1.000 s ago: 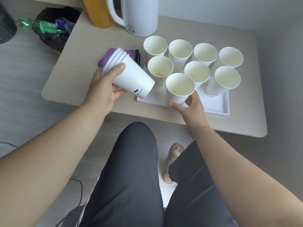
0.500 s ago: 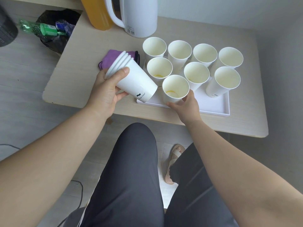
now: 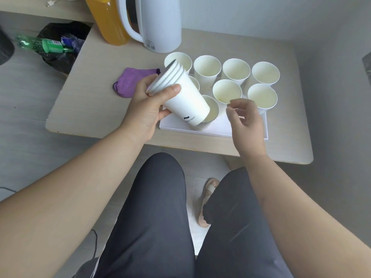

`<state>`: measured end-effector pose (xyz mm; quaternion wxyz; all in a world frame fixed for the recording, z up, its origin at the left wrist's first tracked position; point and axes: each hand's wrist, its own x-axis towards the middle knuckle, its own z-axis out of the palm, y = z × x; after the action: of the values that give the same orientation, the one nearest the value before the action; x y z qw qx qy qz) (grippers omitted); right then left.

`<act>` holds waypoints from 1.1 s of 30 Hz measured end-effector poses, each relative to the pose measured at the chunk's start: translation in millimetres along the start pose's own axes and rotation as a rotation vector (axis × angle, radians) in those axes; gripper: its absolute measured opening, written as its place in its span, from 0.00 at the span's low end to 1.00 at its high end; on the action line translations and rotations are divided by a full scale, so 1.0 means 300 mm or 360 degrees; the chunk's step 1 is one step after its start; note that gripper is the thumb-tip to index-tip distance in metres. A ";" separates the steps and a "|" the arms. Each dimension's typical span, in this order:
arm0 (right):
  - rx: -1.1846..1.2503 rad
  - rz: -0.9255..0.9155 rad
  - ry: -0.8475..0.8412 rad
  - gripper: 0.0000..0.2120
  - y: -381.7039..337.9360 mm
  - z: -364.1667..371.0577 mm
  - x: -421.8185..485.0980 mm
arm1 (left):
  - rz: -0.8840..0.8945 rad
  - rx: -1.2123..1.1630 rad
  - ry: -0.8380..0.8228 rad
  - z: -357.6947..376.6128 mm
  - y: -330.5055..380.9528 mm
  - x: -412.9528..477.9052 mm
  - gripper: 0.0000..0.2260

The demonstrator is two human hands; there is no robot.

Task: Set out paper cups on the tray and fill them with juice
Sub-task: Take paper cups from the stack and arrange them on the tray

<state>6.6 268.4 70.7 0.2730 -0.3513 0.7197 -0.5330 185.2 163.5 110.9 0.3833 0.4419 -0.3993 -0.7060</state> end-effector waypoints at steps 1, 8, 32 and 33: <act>0.0002 -0.0016 -0.0135 0.11 -0.036 -0.005 0.008 | 0.0007 0.0020 -0.0035 0.029 -0.003 -0.004 0.30; -0.0482 -0.0202 -0.0703 0.38 -0.098 -0.017 0.039 | -0.0043 0.0102 -0.0107 0.152 -0.038 -0.023 0.43; -0.0016 0.0358 -0.0171 0.33 0.198 -0.199 0.034 | -0.0015 -0.0118 0.0148 0.130 0.015 0.025 0.04; -0.0010 0.0357 -0.0160 0.33 0.208 -0.186 0.041 | -0.0013 -0.0113 0.0145 0.125 0.012 0.022 0.04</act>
<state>-57.2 302.2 26.3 0.3656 -0.2957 0.7415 -0.4787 149.0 164.6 123.0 0.4137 0.4613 -0.3545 -0.7003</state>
